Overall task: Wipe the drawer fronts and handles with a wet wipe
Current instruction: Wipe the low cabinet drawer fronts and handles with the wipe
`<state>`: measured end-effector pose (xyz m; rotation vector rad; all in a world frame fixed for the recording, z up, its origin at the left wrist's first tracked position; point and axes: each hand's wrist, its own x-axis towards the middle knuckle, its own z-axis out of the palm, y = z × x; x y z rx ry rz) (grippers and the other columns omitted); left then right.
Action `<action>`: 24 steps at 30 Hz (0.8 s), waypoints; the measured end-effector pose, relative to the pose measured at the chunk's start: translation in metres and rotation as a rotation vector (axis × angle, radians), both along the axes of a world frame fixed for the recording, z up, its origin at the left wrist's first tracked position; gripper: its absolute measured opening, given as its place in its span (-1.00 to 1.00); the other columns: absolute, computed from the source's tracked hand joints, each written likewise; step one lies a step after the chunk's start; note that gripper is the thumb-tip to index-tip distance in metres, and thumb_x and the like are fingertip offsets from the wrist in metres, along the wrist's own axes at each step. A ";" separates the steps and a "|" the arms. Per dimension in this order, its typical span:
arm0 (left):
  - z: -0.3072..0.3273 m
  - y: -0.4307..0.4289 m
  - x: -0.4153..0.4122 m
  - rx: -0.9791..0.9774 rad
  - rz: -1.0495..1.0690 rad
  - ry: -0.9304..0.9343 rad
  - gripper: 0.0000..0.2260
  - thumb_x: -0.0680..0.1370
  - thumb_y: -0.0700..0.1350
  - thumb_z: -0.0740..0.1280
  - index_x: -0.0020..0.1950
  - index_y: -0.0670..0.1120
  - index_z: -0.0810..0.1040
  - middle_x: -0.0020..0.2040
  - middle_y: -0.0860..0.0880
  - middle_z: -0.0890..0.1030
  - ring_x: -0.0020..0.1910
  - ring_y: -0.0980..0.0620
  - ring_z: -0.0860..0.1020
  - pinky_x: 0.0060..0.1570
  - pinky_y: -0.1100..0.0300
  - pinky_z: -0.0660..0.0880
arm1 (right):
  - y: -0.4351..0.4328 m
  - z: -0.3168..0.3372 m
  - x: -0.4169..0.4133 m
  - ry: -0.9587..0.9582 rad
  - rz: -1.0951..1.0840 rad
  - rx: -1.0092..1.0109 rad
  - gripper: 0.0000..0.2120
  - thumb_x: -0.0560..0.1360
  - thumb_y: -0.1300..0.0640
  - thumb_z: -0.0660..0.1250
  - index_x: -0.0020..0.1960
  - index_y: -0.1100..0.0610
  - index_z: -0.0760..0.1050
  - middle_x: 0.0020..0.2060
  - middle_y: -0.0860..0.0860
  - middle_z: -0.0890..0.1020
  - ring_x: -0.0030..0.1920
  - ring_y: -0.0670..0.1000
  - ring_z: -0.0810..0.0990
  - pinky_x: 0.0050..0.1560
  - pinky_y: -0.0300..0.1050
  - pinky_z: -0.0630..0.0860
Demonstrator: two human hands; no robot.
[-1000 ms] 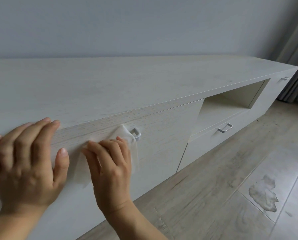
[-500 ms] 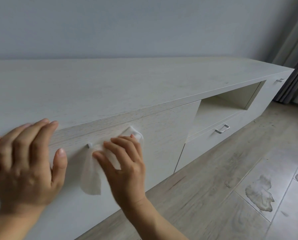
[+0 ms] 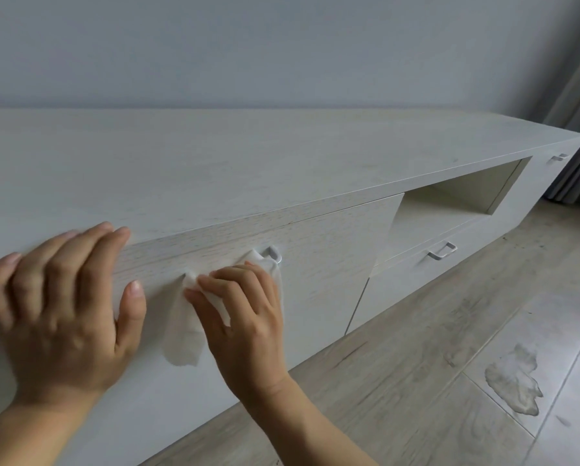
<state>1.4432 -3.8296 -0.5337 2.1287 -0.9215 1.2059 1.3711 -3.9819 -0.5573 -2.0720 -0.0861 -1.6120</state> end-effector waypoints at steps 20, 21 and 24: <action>-0.001 -0.008 -0.001 0.003 0.027 -0.110 -0.63 0.66 -0.05 0.07 0.42 -0.15 0.34 0.34 -0.21 0.39 0.23 -0.39 0.47 0.13 -0.46 0.39 | 0.008 0.007 0.005 0.029 -0.013 0.008 -0.84 0.53 0.09 0.38 -0.11 0.19 0.58 -0.23 0.05 0.60 -0.13 0.02 0.52 0.09 -0.12 0.47; 0.000 -0.007 -0.002 0.017 0.050 -0.137 -0.63 0.66 -0.05 0.08 0.40 -0.18 0.36 0.33 -0.21 0.41 0.22 -0.37 0.47 0.11 -0.46 0.40 | 0.001 0.007 0.003 0.025 -0.003 -0.012 -0.83 0.51 0.09 0.41 -0.12 0.21 0.61 -0.23 0.05 0.62 -0.13 0.01 0.55 0.12 -0.13 0.47; 0.003 -0.008 -0.003 0.025 0.113 -0.174 -0.62 0.65 -0.04 0.08 0.37 -0.21 0.41 0.29 -0.21 0.47 0.21 -0.30 0.47 0.09 -0.43 0.42 | -0.019 0.006 -0.004 0.015 -0.004 -0.055 -0.80 0.45 0.07 0.48 -0.13 0.23 0.65 -0.19 0.05 0.65 -0.10 -0.01 0.57 0.20 -0.19 0.43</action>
